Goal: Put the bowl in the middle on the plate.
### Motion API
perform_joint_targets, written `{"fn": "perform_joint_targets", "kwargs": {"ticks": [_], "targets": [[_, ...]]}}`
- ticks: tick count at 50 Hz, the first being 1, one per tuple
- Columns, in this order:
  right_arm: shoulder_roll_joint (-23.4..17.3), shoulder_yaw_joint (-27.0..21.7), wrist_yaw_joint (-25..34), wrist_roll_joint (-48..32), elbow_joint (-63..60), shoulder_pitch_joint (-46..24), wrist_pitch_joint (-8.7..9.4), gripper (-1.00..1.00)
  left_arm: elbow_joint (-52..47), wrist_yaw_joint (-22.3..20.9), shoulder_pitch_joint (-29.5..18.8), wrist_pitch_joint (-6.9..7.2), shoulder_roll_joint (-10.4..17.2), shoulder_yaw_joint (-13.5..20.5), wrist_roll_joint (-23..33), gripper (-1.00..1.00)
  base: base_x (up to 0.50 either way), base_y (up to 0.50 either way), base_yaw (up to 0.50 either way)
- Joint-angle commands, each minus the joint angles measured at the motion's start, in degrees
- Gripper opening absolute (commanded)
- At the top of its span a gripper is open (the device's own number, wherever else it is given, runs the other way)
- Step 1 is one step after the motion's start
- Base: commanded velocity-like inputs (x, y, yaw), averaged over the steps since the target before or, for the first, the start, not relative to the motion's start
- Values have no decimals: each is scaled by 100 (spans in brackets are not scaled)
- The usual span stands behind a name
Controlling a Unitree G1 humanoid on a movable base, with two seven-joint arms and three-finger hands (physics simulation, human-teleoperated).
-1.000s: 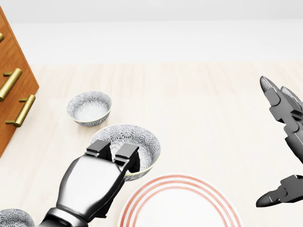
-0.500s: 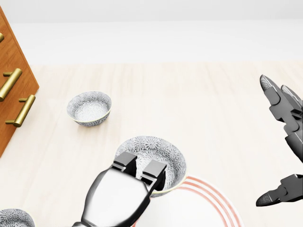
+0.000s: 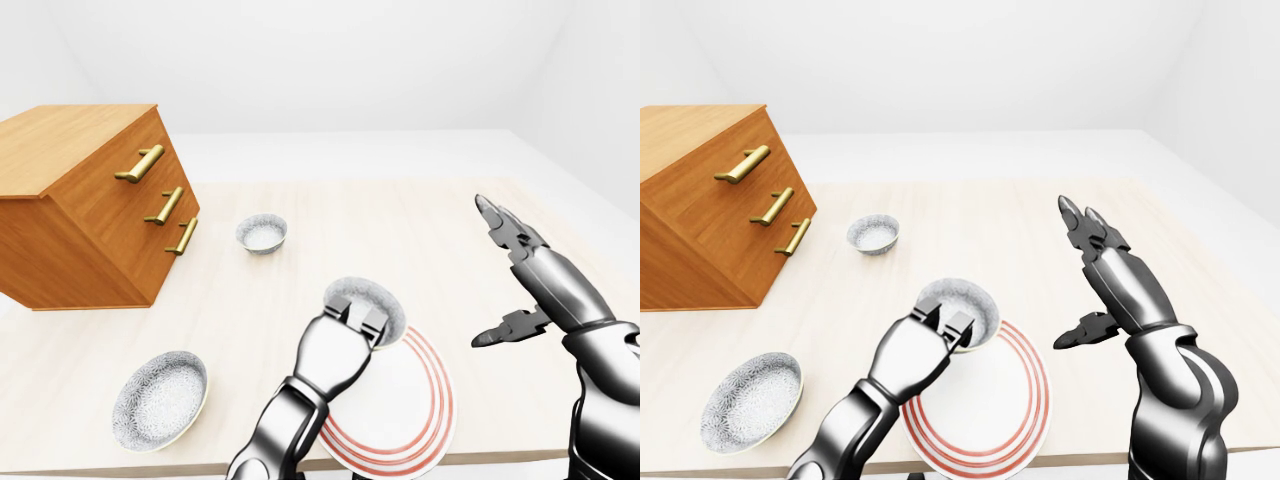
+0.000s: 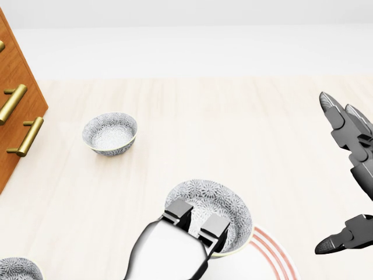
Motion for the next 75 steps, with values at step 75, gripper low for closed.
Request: {"fn": "perform_joint_targets", "kwargs": {"ticks": [75], "targets": [[2,10,0,-22,-67,7,0,100,263,603,425,0,295,-994,561,-100,0,0,0]]}}
